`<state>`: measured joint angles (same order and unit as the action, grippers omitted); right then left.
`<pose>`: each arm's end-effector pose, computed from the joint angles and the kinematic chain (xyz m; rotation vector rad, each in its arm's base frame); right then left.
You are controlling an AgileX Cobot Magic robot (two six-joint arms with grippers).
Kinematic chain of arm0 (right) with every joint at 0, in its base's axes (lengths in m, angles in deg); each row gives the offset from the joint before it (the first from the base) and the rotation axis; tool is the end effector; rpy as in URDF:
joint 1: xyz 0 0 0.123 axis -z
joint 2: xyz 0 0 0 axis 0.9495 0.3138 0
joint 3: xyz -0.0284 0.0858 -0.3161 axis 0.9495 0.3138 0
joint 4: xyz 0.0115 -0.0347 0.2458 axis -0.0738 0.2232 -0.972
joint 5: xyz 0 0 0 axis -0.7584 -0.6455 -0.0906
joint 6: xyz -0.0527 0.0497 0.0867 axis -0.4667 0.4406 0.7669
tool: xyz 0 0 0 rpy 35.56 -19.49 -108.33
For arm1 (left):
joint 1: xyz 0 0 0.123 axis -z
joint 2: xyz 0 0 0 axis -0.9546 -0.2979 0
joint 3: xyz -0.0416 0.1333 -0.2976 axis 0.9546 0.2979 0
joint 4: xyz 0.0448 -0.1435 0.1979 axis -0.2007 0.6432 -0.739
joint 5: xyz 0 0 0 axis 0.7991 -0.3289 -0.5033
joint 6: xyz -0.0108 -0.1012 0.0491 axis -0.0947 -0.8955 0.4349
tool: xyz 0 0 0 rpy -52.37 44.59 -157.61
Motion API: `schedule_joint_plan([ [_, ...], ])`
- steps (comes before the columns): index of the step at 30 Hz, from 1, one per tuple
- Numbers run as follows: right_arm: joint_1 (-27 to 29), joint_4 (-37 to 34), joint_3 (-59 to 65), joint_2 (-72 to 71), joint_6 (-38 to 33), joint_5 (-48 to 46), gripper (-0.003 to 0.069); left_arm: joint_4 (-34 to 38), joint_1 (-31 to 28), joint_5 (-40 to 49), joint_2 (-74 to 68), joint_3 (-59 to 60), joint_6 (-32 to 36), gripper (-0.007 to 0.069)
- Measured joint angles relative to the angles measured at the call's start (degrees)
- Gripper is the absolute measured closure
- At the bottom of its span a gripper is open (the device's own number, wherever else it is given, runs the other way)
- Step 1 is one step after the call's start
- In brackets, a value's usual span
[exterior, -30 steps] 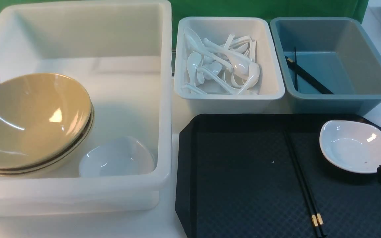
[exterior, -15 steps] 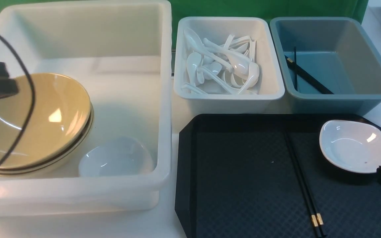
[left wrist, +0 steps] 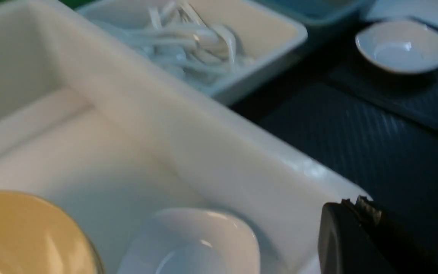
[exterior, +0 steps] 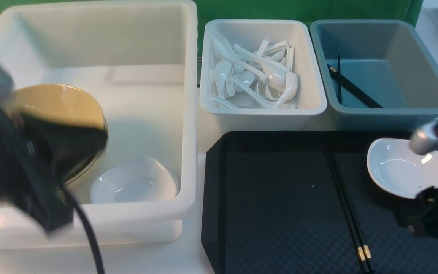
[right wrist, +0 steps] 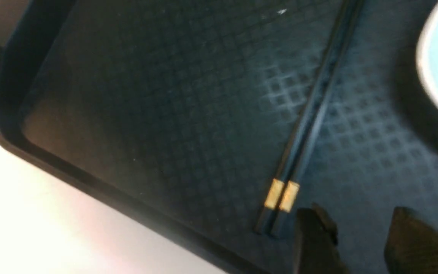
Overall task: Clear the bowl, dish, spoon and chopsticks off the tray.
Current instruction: Use the right arm to grab the chopsticks
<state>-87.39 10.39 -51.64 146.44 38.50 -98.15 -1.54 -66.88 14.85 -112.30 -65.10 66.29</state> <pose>0.1801 0.0685 0.2793 -0.4941 2.6427 0.2728 0.1012 -0.0672 0.3367 0.8161 1.9075 -0.3682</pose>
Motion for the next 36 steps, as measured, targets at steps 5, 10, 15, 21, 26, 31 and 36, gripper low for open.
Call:
schedule_joint_plan([
  [5, -5.12, 7.06, -5.54, 12.87, 4.88, 0.21, 0.0309, -3.30, 1.81, -0.40, 7.25, 9.47, -0.43, 0.0634],
  [10, -6.04, 10.46, -10.30, 23.25, 8.85, 2.45, 0.0255, -4.05, 1.79, -5.70, 13.33, 14.23, -0.94, 0.0634],
  [15, -6.04, 11.59, -12.31, 29.58, 11.42, 5.01, 0.0244, -3.92, 1.79, -9.77, 16.92, 15.54, -3.08, 0.0634],
  [21, -6.04, 13.43, -12.81, 34.55, 14.37, 6.68, 0.0247, -3.87, 1.79, -12.01, 17.35, 15.87, -5.68, 0.0634],
  [26, -6.04, 13.68, -13.88, 35.75, 13.72, 6.23, 0.0367, -3.62, 1.79, -15.39, 17.39, 16.39, -6.13, 0.0634],
  [31, -6.44, 13.63, -14.00, 35.87, 10.02, 6.10, 0.0525, -3.62, 1.79, -17.08, 17.39, 16.98, -6.15, 0.0633],
  [36, -8.54, 14.29, -13.66, 34.43, 6.92, 6.21, 0.0524, -3.62, 1.79, -19.29, 17.39, 16.98, -6.20, 0.0633],
])
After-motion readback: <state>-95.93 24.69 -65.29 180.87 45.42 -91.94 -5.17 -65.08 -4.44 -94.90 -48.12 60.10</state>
